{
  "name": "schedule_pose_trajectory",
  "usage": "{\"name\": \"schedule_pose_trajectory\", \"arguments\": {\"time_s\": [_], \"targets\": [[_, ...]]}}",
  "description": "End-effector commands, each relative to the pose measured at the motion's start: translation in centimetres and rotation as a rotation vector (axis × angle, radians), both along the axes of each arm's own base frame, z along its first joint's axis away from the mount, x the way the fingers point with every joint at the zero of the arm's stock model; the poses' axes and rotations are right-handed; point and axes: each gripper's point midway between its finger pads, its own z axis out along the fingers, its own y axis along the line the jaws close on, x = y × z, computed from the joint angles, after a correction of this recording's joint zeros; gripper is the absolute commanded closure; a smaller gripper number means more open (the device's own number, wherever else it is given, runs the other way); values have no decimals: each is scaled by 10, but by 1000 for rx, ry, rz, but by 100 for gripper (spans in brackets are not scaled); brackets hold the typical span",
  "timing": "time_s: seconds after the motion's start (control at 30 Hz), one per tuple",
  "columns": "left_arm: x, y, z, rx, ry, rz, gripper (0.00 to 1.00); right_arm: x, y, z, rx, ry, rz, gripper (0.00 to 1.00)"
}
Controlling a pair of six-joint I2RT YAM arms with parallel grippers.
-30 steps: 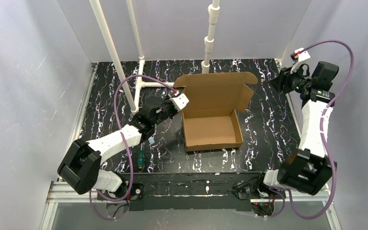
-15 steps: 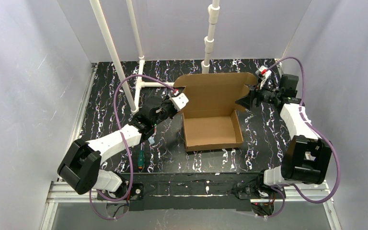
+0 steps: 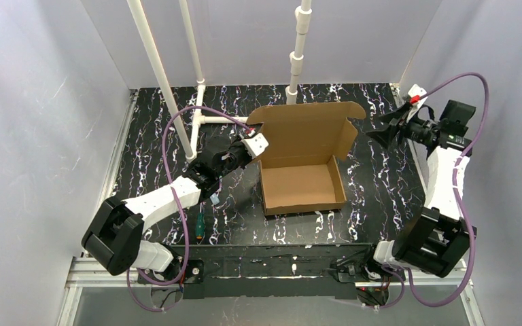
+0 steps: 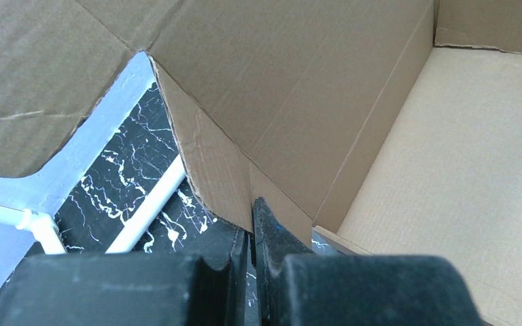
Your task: Fold the paper box
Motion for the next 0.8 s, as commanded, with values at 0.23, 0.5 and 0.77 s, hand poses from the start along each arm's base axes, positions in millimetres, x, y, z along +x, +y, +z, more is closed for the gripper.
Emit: {"name": "schedule_pose_trajectory", "arguments": {"time_s": [0.23,0.5,0.77], "targets": [[-4,-1,3,27,-10,-33,100,59,-22,-15,-116,36,-206,53],[-6,-3,9,3,-7,-34,100,43,39,-27,-38,-48,64,29],[-8,-13,10,-43,36,-67,100,27,74,-35,-38,-74,196,22]]}}
